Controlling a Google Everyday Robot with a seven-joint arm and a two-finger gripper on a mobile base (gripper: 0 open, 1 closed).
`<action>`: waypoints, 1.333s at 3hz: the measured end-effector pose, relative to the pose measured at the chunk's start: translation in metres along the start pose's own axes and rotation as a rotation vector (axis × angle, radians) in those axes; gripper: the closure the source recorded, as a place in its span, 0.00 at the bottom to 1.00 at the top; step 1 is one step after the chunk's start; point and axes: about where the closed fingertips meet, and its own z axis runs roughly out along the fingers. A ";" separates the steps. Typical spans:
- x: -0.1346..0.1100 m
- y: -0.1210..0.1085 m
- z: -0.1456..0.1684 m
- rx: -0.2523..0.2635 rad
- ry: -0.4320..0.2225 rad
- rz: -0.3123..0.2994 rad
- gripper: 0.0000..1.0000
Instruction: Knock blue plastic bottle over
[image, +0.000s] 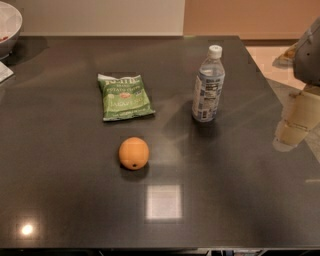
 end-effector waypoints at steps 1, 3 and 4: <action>0.000 -0.001 0.000 0.002 -0.001 0.002 0.00; -0.001 -0.043 0.025 -0.031 -0.074 0.057 0.00; -0.010 -0.067 0.047 -0.037 -0.157 0.085 0.00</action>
Offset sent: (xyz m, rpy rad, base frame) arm 0.0414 -0.0076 -0.0162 0.0845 0.0634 -0.0289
